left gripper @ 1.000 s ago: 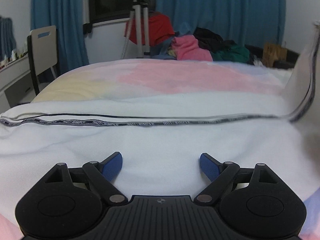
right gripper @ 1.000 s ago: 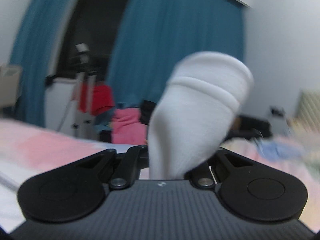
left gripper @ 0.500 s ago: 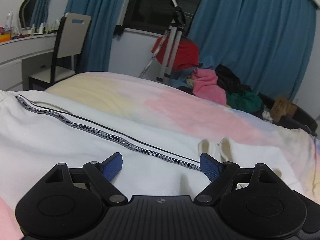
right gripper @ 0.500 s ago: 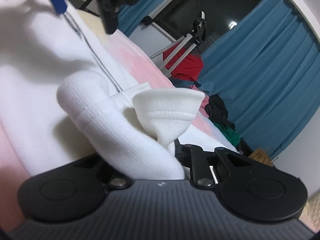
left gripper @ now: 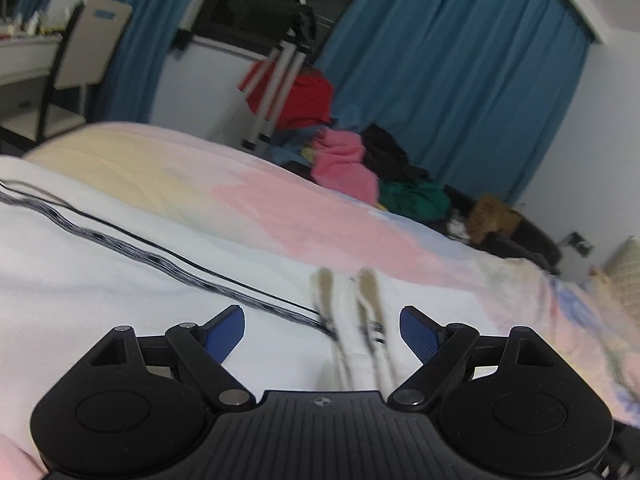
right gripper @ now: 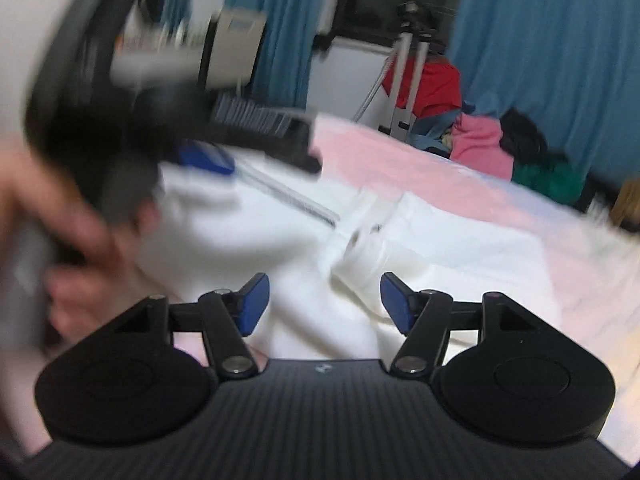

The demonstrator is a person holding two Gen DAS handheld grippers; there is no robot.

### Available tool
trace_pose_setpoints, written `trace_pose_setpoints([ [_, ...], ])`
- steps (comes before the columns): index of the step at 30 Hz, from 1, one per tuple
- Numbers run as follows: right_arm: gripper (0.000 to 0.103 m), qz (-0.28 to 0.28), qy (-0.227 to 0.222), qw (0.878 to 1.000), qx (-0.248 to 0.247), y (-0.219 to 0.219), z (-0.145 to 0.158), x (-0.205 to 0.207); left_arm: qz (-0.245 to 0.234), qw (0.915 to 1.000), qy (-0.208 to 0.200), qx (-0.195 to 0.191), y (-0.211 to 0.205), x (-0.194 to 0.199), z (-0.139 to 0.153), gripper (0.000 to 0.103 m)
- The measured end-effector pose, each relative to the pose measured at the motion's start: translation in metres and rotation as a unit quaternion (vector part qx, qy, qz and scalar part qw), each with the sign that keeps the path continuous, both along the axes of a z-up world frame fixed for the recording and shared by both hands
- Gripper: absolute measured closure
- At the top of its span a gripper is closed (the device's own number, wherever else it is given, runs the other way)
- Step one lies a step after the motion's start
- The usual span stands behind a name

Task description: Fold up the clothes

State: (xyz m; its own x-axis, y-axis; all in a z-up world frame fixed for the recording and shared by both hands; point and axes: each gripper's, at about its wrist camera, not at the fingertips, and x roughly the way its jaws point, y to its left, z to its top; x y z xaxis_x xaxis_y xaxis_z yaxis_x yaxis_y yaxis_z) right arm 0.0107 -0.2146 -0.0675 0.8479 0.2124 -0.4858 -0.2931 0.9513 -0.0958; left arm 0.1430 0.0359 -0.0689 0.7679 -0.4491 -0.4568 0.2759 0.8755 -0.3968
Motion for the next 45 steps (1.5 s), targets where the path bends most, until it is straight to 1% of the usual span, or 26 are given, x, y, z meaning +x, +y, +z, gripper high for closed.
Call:
trace_pose_setpoints([
  [1, 0.039, -0.006, 0.0, 0.999, 0.034, -0.007, 0.009, -0.004, -0.015, 0.9999, -0.002, -0.006, -0.002, -0.001, 0.0, 0.017],
  [3, 0.039, -0.074, 0.004, 0.994, 0.076, -0.035, 0.017, 0.002, -0.046, 0.9988, -0.005, -0.017, -0.007, -0.004, 0.001, 0.017],
  [5, 0.039, -0.143, 0.007, 0.983, 0.116, -0.064, 0.025, 0.009, -0.08, 0.9966, -0.017, -0.007, -0.019, -0.004, 0.004, 0.017],
  [7, 0.039, -0.212, 0.011, 0.965, 0.156, -0.093, 0.033, 0.016, -0.119, 0.9923, -0.032, 0.015, -0.038, -0.003, 0.002, 0.017],
  [10, 0.037, -0.274, 0.049, 0.935, 0.219, -0.14, 0.015, 0.016, -0.167, 0.9832, -0.056, 0.049, -0.064, -0.001, -0.003, 0.018],
  [11, 0.037, -0.293, 0.062, 0.924, 0.239, -0.155, 0.009, 0.016, -0.177, 0.9804, -0.064, 0.06, -0.073, -0.001, -0.005, 0.02],
  [12, 0.037, -0.294, 0.065, 0.92, 0.25, -0.159, 0.007, 0.02, -0.185, 0.9781, -0.066, 0.068, -0.08, 0.001, -0.008, 0.031],
  [16, 0.037, -0.293, 0.075, 0.907, 0.293, -0.172, 0.0, 0.035, -0.234, 0.9654, -0.079, 0.084, -0.103, 0.0, -0.022, 0.05],
  [18, 0.037, -0.292, 0.08, 0.9, 0.314, -0.179, -0.003, 0.043, -0.258, 0.9549, -0.09, 0.115, -0.111, -0.007, -0.028, 0.085],
  [19, 0.037, -0.291, 0.082, 0.896, 0.324, -0.182, -0.005, 0.047, -0.272, 0.9495, -0.096, 0.124, -0.113, -0.011, -0.03, 0.094],
  [21, 0.037, -0.29, 0.087, 0.888, 0.345, -0.189, -0.008, 0.054, -0.298, 0.9389, -0.109, 0.133, -0.115, -0.02, -0.031, 0.097],
  [22, 0.037, -0.289, 0.089, 0.884, 0.355, -0.192, -0.01, 0.058, -0.307, 0.9361, -0.105, 0.136, -0.115, -0.022, -0.031, 0.097],
  [24, 0.037, -0.264, 0.077, 0.905, 0.324, -0.178, -0.009, 0.064, -0.292, 0.9427, -0.07, 0.146, -0.114, -0.02, -0.036, 0.097],
  [26, 0.037, -0.238, 0.068, 0.924, 0.292, -0.161, -0.007, 0.064, -0.261, 0.9565, -0.042, 0.124, -0.104, -0.014, -0.045, 0.096],
  [29, 0.038, -0.196, 0.053, 0.949, 0.243, -0.134, -0.005, 0.065, -0.217, 0.9718, -0.003, 0.091, -0.094, -0.006, -0.057, 0.086],
  [31, 0.038, -0.168, 0.043, 0.962, 0.209, -0.117, -0.003, 0.065, -0.192, 0.9795, 0.011, 0.059, -0.09, -0.003, -0.059, 0.078],
  [32, 0.038, -0.154, 0.038, 0.968, 0.192, -0.108, -0.002, 0.065, -0.177, 0.9828, 0.016, 0.05, -0.088, -0.002, -0.059, 0.071],
  [33, 0.038, -0.151, 0.039, 0.971, 0.18, -0.103, -0.005, 0.066, -0.162, 0.9857, 0.02, 0.042, -0.085, 0.0, -0.058, 0.062],
  [34, 0.038, -0.148, 0.041, 0.974, 0.169, -0.098, -0.008, 0.066, -0.146, 0.9884, 0.022, 0.037, -0.08, 0.0, -0.055, 0.06],
  [35, 0.039, -0.145, 0.043, 0.976, 0.157, -0.093, -0.012, 0.067, -0.123, 0.9916, 0.021, 0.035, -0.074, 0.0, -0.051, 0.061],
  [37, 0.039, -0.14, 0.046, 0.98, 0.133, -0.083, -0.018, 0.068, -0.076, 0.9964, 0.018, 0.035, -0.057, 0.001, -0.038, 0.054],
  [39, 0.039, -0.134, 0.05, 0.984, 0.109, -0.072, -0.024, 0.069, -0.031, 0.9984, 0.035, 0.032, -0.032, -0.004, -0.026, 0.035],
  [41, 0.039, -0.131, 0.05, 0.985, 0.1, -0.068, -0.029, 0.07, 0.013, 0.9982, 0.051, 0.027, -0.008, -0.01, -0.014, 0.029],
  [42, 0.039, -0.132, 0.049, 0.984, 0.106, -0.07, -0.031, 0.071, 0.038, 0.9971, 0.062, 0.022, 0.01, -0.014, -0.005, 0.022],
  [43, 0.039, -0.133, 0.048, 0.984, 0.11, -0.071, -0.031, 0.072, 0.067, 0.9947, 0.076, 0.019, 0.028, -0.018, 0.004, 0.018],
  [45, 0.039, -0.134, 0.047, 0.983, 0.118, -0.074, -0.032, 0.073, 0.127, 0.9857, 0.111, -0.007, 0.071, -0.026, 0.012, 0.008],
])
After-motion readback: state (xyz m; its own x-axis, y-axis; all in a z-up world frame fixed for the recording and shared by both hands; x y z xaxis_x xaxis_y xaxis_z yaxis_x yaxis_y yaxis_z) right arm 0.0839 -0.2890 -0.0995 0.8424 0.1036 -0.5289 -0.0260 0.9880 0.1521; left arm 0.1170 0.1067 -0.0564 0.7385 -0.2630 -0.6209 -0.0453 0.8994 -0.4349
